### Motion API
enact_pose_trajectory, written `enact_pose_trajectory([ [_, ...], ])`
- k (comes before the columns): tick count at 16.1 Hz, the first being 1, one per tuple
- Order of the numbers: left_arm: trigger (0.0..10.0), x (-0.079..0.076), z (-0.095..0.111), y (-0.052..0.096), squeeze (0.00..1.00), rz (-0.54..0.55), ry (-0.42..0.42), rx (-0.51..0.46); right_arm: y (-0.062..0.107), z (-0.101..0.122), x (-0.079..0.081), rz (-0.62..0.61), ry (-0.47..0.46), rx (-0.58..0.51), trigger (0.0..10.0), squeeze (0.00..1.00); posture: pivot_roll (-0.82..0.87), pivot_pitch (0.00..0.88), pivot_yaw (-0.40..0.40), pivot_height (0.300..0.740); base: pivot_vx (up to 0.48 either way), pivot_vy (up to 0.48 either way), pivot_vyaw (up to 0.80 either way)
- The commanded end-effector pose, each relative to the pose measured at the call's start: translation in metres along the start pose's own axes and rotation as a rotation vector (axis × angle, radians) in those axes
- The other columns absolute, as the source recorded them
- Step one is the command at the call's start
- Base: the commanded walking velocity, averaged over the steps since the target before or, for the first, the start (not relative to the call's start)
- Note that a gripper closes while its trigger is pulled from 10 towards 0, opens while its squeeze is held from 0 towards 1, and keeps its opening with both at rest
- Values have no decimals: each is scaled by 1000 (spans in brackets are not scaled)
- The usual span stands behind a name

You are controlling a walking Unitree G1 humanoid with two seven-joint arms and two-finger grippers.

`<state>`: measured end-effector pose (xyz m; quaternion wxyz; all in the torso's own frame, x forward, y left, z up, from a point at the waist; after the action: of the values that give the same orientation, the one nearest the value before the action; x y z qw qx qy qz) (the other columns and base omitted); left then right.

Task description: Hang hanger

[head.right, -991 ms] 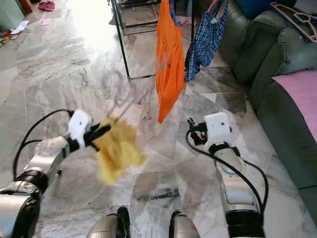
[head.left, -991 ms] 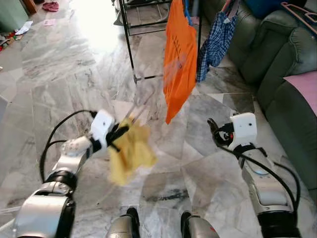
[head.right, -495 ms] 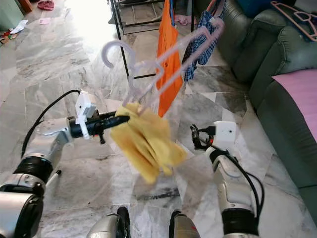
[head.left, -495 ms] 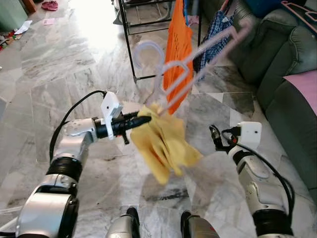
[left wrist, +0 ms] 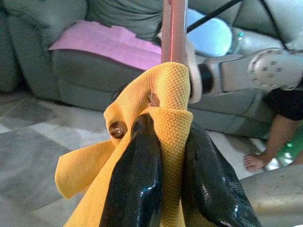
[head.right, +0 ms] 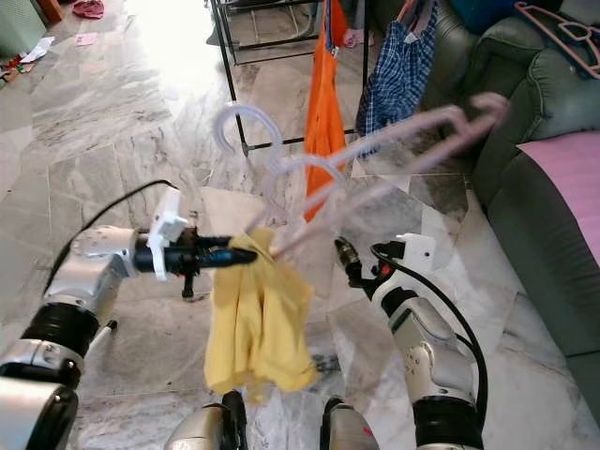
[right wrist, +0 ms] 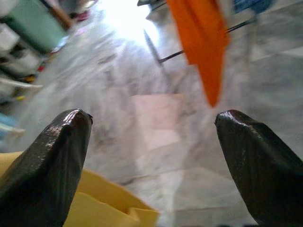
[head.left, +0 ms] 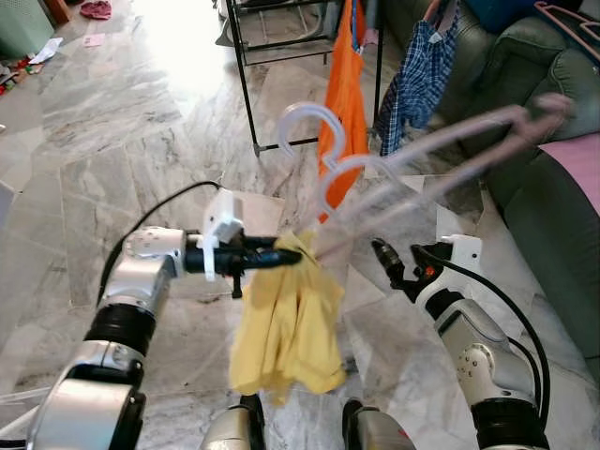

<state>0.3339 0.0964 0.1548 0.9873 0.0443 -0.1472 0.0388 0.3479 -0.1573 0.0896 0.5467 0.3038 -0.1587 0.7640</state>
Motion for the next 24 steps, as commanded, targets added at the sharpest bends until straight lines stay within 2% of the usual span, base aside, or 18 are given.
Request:
enact_pose_trajectory([
  [1, 0, -7, 7, -6, 0, -61, -15, -29, -1, -6, 9, 84, -49, 71, 10000, 0, -212, 244, 68, 740, 0, 0, 0],
  [5, 0, -14, 10, -19, 0, -133, -23, -48, 0, -18, 21, 217, -32, 230, 10000, 0, -206, 249, 60, 740, 0, 0, 0],
  [7, 0, -7, 10, -25, 0, -102, -53, -32, 0, -26, 14, 199, 78, 305, 10000, 0, -202, 247, 57, 740, 0, 0, 0],
  [8, 0, 13, -3, -24, 0, 85, -79, 50, -4, -21, 11, 169, 154, 278, 10000, 0, -201, 245, 55, 740, 0, 0, 0],
  [9, 1373, 22, -11, -21, 0, 193, -65, 94, -5, -18, 12, 158, 172, 258, 10000, 0, -205, 239, 57, 740, 0, 0, 0],
  [10, 4510, 29, -23, -13, 0, 325, -22, 133, -6, -16, 15, 145, 201, 227, 10000, 0, -206, 239, 58, 740, 0, 0, 0],
  [11, 5608, 28, -29, -9, 0, 358, -4, 143, -5, -16, 17, 145, 217, 217, 10000, 0, -209, 236, 57, 740, 0, 0, 0],
  [12, 10000, 23, -45, -6, 0, 396, 52, 203, -2, -19, 18, 134, 246, 205, 10000, 0, -213, 232, 55, 740, 0, 0, 0],
  [13, 10000, 22, -62, 1, 0, 496, 95, 289, 1, -22, 19, 116, 264, 194, 10000, 0, -213, 229, 54, 740, 0, 0, 0],
  [14, 10000, 20, -71, 3, 0, 541, 107, 324, 2, -24, 19, 106, 265, 182, 10000, 0, -213, 227, 54, 740, 0, 0, 0],
  [16, 10000, 20, -85, 19, 0, 762, 162, 330, 9, -24, 17, 45, 251, 111, 10000, 0, -208, 224, 48, 740, 0, 0, 0],
  [17, 10000, 17, -88, 26, 0, 815, 159, 331, 12, -23, 17, 28, 267, 90, 10000, 0, -206, 223, 45, 740, 0, 0, 0],
  [19, 10000, 6, -89, 28, 0, 771, 164, 303, 17, -21, 17, 25, 287, 79, 10000, 0, -201, 226, 40, 740, 0, 0, 0],
  [20, 10000, 1, -83, 26, 0, 715, 150, 258, 19, -18, 16, 26, 290, 80, 10000, 0, -200, 228, 39, 740, 0, 0, 0],
  [22, 10000, 0, -50, 18, 0, 500, 91, 146, 22, -10, 2, 26, 299, 134, 10000, 0, -181, 245, 38, 740, 0, 0, 0],
  [23, 10000, 2, -45, 17, 0, 466, 83, 141, 22, -8, -1, 26, 300, 142, 10000, 0, -181, 245, 38, 740, 0, 0, 0],
  [24, 10000, 0, -27, 13, 0, 299, 35, 130, 17, 3, -8, 22, 189, 136, 10000, 0, -171, 256, 53, 740, 0, 0, 0],
])
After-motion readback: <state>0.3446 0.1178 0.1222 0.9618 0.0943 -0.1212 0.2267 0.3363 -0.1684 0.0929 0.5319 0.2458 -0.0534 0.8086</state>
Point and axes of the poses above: a point about 5 cm out from each wrist's last joint towards the gripper, its own y axis pointing back from the gripper into the wrist, its own z axis along the axis of the wrist's last joint, x = y × z, the point moved 4 cm from there along -y, pointing out of the wrist towards the gripper, and after that the axes turned 15 degrees about -y, right-handed, at the moved point
